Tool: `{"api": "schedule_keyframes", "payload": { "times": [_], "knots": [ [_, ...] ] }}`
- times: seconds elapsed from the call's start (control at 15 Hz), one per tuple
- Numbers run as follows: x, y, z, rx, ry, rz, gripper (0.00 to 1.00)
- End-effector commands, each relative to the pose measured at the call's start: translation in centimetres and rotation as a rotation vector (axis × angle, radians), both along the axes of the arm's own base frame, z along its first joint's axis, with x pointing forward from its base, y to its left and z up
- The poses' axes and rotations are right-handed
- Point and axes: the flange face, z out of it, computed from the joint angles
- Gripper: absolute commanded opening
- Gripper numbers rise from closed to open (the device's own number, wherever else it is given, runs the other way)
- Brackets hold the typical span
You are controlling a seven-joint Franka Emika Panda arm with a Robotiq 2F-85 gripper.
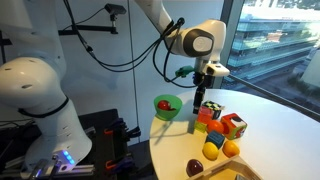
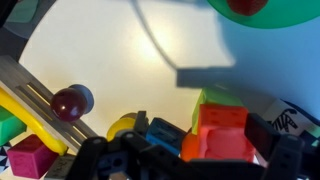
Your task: Put the orange block in the crate
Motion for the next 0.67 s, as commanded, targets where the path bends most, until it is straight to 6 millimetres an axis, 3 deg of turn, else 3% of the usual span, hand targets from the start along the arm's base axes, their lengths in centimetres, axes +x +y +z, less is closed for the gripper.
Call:
{"api": "schedule_keyframes", "payload": {
  "times": [0.0,0.6],
  "knots": [
    [0.4,0.3,0.1,0.000,-0.027,0.002,1.00],
    [1.4,0.7,-1.1,0.003,-0.111,0.012,1.00]
  ]
}}
